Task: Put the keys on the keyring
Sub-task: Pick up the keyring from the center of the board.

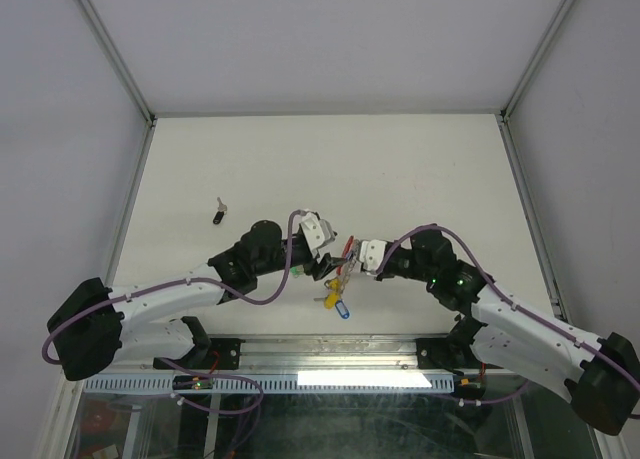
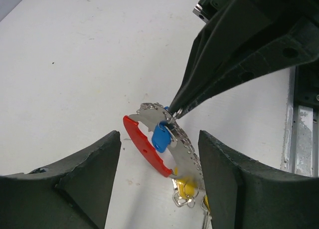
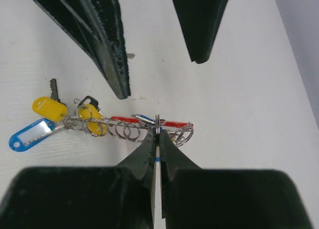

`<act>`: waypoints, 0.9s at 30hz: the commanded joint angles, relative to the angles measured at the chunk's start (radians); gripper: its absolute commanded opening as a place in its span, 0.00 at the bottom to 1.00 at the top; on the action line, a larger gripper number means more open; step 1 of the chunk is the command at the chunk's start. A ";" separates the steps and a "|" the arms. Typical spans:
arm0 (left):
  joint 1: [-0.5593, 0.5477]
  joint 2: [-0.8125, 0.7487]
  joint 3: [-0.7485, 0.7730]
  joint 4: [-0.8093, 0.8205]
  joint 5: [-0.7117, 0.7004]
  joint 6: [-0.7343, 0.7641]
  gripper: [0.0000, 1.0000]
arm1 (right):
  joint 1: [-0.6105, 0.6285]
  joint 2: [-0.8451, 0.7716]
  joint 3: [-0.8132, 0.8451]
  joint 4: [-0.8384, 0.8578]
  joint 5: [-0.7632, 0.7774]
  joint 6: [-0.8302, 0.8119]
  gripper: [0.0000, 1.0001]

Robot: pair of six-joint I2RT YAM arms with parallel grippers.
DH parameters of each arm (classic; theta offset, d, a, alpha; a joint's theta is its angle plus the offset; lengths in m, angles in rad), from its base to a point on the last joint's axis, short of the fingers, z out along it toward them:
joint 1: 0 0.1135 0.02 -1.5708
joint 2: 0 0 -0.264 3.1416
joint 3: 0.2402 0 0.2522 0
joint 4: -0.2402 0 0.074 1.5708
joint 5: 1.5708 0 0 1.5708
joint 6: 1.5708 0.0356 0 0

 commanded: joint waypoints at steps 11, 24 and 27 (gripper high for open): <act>-0.012 -0.017 0.038 0.139 0.116 0.015 0.66 | -0.006 -0.108 0.087 -0.119 -0.029 0.019 0.00; -0.027 0.021 -0.143 0.445 0.240 0.376 0.47 | -0.006 -0.095 0.095 -0.100 -0.103 -0.005 0.00; -0.033 0.042 -0.137 0.464 0.235 0.401 0.46 | -0.006 -0.081 0.092 -0.083 -0.113 -0.011 0.00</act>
